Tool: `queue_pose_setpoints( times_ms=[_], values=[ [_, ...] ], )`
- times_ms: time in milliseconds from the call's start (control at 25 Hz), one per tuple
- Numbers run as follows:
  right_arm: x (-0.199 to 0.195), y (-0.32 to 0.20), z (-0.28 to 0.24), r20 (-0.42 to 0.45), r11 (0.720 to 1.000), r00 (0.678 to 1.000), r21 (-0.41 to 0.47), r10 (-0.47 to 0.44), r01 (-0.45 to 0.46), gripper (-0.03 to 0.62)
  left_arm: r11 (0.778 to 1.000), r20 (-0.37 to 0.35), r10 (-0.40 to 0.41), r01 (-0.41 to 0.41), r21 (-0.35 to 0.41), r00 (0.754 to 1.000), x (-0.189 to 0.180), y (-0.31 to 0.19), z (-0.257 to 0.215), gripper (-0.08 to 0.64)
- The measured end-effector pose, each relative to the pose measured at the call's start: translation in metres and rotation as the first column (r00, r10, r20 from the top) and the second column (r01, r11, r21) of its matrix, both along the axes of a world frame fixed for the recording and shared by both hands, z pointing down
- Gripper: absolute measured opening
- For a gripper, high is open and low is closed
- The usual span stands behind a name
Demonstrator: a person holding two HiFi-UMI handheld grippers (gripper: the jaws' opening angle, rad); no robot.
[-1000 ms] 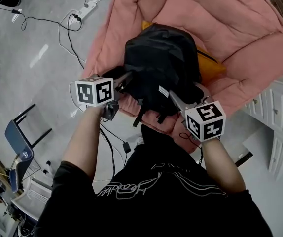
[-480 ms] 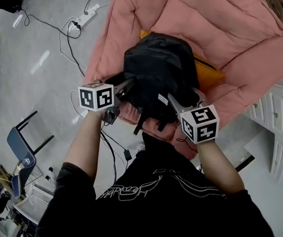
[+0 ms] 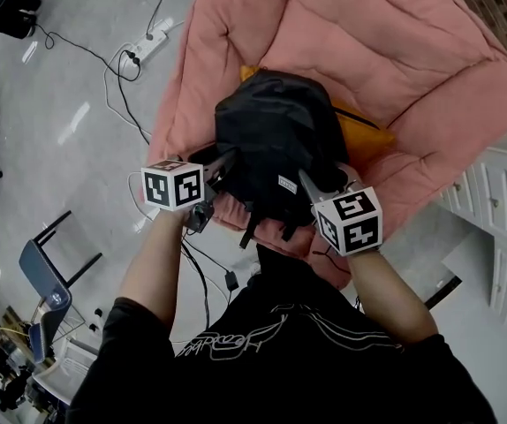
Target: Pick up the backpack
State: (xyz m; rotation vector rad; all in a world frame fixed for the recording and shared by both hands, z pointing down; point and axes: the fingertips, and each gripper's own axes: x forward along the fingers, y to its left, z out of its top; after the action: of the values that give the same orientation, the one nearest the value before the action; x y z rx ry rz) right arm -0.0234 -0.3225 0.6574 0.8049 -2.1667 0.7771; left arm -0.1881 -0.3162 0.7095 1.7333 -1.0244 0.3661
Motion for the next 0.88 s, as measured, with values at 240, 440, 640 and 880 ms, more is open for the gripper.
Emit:
queue_pose_setpoints(
  times_ms=[240,440,640,880],
  values=[
    [0.000,0.004,0.003,0.024,1.000,1.000,-0.027,0.010,-0.009,0.086,1.000,0.045,-0.004,0.005,-0.018,0.999,0.001,0.008,-0.005,0.158],
    [0.004,0.009,-0.001,0.029,1.000,0.999,-0.015,0.025,-0.025,0.077,0.999,0.082,-0.036,0.035,0.015,0.996,0.004,0.017,-0.013,0.147],
    [0.010,0.019,-0.008,0.068,0.999,0.997,-0.021,0.036,-0.034,0.072,0.999,0.083,-0.045,0.043,0.024,0.996,0.010,0.028,-0.024,0.141],
    [0.017,0.029,-0.018,0.098,0.998,0.993,-0.011,0.063,-0.062,0.066,0.998,0.089,-0.038,0.033,0.058,0.995,0.015,0.038,-0.038,0.135]
  ],
)
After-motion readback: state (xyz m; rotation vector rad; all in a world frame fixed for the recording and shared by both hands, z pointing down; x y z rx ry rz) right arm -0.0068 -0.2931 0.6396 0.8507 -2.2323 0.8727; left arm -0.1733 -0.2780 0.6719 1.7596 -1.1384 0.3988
